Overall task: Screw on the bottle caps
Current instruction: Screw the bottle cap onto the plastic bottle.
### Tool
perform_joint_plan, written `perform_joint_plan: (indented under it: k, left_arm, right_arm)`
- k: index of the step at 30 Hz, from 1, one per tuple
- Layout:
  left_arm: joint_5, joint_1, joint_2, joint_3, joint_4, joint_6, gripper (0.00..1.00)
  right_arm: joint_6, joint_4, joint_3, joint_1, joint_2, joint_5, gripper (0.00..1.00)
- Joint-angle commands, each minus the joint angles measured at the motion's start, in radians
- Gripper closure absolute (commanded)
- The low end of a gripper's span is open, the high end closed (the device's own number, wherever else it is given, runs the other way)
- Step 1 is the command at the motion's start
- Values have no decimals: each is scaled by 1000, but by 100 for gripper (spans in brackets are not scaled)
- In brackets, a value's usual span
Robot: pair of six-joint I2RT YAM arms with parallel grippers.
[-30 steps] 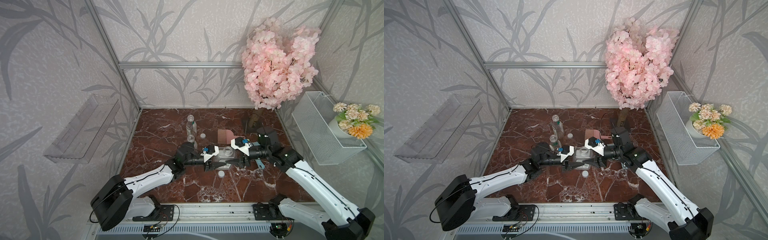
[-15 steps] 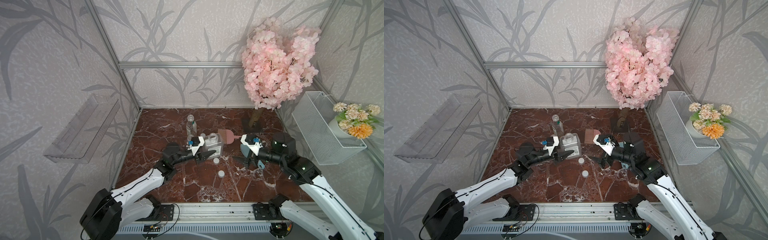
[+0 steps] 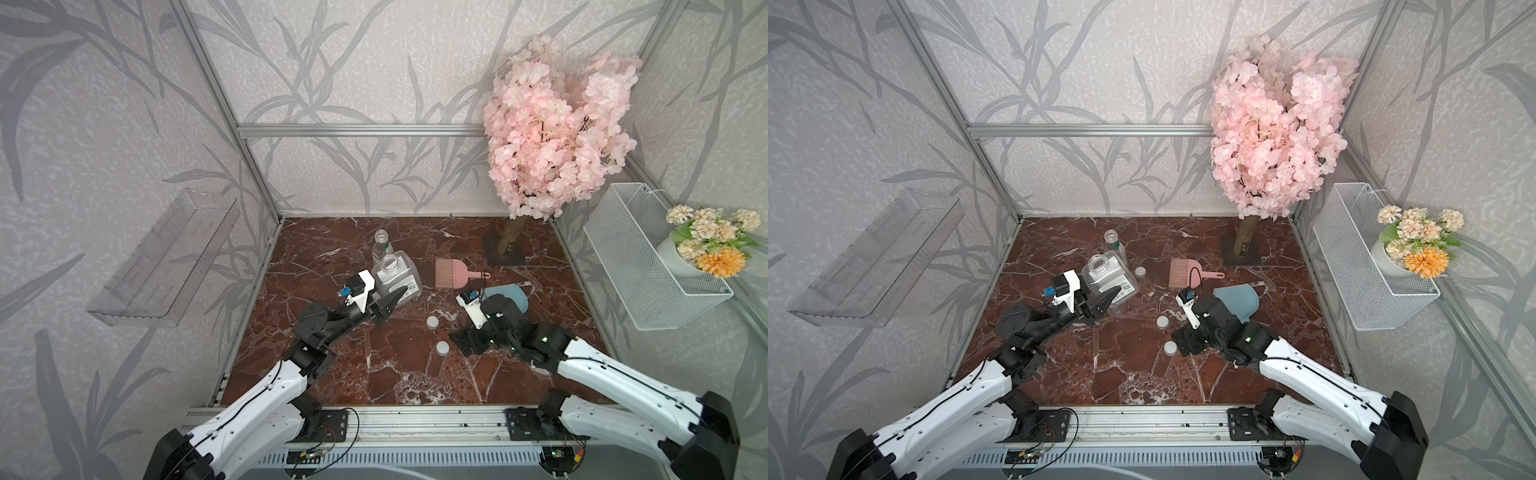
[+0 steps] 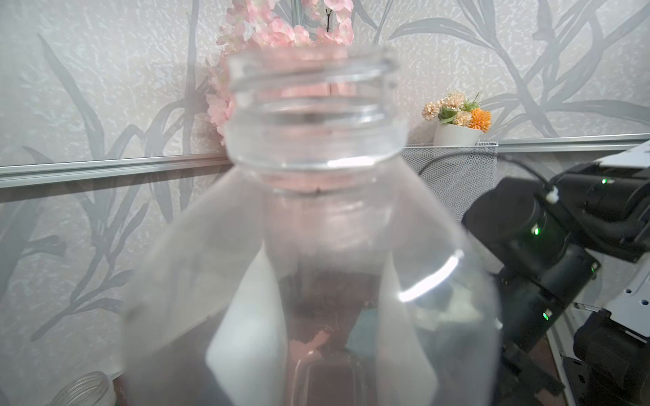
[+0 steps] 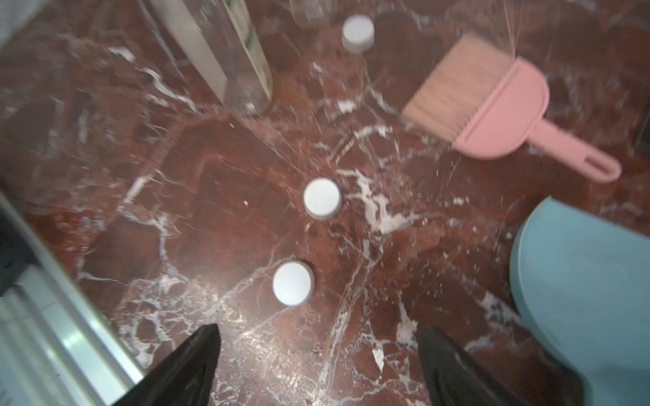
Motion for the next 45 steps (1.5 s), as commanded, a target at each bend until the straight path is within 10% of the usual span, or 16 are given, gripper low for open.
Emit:
perform_joint_plan:
  k: [1,14,45]
  left_arm:
    - [-36,6,-33,13,-6,-4,71]
    - [-36,7,-33,11,-16,-6,71]
    - [-23,7,-23,9,-16,2,72]
  right_arm:
    - [205,120,-55,68,53,152,8]
    - [252,202,15,221,405,244,23]
    - [346,272,-31,222,505,189,48]
